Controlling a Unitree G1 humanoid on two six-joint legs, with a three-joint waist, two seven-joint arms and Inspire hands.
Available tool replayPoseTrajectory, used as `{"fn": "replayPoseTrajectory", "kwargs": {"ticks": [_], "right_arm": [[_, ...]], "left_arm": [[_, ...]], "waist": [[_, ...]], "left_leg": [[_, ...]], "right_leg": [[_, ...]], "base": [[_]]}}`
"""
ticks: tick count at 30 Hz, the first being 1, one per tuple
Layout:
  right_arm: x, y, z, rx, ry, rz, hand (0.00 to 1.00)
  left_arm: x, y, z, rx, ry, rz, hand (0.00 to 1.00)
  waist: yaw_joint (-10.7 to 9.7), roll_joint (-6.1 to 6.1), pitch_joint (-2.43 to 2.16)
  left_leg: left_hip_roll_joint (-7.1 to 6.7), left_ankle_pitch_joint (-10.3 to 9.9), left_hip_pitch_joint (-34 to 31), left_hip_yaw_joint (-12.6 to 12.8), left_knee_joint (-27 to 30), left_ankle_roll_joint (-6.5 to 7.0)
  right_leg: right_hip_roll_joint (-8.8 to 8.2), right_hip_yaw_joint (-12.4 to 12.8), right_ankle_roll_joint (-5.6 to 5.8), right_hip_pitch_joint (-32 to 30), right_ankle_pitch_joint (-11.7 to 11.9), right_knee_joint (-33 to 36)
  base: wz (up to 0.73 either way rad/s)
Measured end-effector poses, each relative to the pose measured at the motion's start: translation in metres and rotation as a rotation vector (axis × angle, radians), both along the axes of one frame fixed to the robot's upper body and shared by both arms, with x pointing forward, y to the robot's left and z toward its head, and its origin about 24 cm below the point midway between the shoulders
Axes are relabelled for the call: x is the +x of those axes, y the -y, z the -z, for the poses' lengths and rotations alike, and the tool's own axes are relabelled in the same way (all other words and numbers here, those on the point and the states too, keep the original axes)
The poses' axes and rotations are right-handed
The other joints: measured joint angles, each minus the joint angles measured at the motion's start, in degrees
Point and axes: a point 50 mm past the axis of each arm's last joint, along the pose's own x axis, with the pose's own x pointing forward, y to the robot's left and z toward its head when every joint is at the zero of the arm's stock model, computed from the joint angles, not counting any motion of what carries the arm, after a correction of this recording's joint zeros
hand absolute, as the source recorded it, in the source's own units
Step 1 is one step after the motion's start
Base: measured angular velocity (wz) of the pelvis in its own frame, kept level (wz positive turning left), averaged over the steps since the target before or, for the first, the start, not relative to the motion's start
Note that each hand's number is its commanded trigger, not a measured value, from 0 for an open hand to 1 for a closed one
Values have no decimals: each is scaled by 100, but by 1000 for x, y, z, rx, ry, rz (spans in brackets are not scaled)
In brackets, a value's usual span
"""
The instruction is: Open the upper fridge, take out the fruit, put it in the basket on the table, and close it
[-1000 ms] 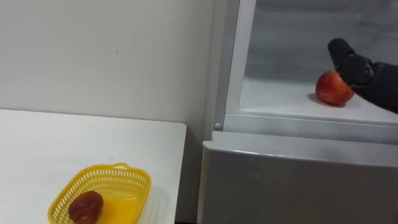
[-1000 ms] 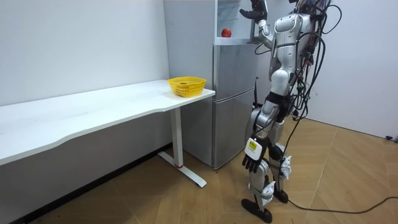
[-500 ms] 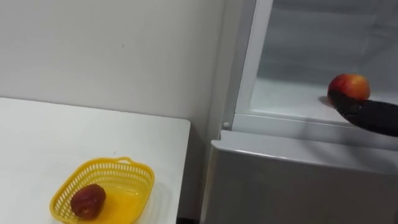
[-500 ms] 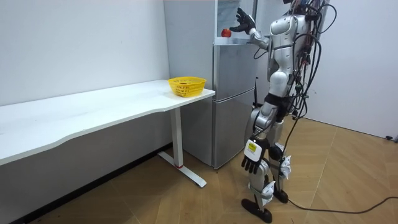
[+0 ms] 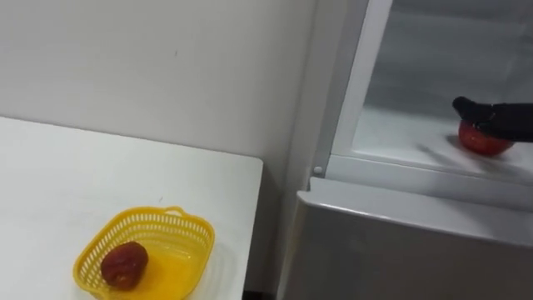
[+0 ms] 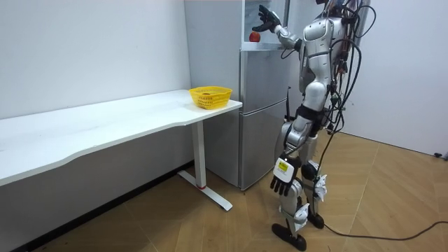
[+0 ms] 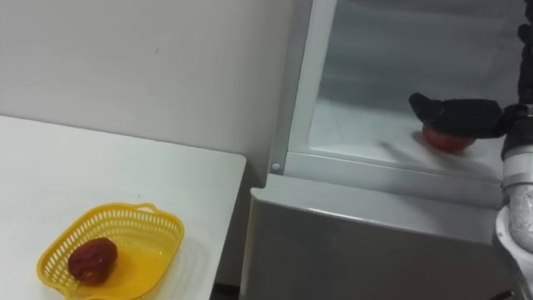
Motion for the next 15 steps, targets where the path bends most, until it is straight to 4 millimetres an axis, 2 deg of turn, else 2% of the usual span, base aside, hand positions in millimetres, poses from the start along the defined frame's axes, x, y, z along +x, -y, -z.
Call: {"fn": "replayPoseTrajectory", "kwargs": {"ticks": [8,15], "right_arm": [[10,8,5,42,-59,7,0],[12,20,14,49,-125,42,0]], "left_arm": [[-5,-7,-2,25,-23,-4,0],[-9,-8,-2,28,-42,-14,0]], "waist": [[-11,41,28],[-32,119,-15]], "left_leg": [[-14,-5,-134,-84,92,2],[-24,-4,-206,-135,180,1]], "right_leg": [[-1,1,0,-21,0,3],[1,-54,-1,-29,0,5]], "base": [[4],[5]]}}
